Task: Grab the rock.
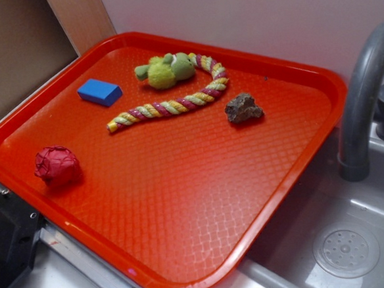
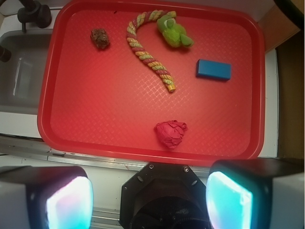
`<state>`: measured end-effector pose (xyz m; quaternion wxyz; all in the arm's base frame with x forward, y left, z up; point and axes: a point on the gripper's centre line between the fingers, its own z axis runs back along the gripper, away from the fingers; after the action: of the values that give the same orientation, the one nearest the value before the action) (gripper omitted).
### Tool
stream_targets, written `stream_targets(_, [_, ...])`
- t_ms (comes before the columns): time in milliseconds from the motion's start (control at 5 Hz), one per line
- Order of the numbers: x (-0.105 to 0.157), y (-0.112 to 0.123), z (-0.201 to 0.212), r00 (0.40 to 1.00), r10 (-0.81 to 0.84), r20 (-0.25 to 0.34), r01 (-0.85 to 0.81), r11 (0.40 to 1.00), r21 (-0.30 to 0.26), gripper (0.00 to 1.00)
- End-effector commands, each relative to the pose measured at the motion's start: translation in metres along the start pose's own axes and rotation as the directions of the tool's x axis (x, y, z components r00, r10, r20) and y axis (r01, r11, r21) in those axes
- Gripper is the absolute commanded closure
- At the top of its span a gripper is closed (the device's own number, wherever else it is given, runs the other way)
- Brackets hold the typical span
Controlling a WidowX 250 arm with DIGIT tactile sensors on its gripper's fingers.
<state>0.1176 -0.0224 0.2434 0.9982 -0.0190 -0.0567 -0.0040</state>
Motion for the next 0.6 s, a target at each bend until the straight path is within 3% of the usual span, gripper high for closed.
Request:
stream_targets(0, [0.0, 0.0, 0.0, 1.0, 0.0, 0.0, 0.0, 1.0, 0.0, 0.0])
stream_targets(400, [0.037, -0.006, -0.033, 0.985, -0.121, 0.123, 0.133, 0.986, -0.1, 0.0])
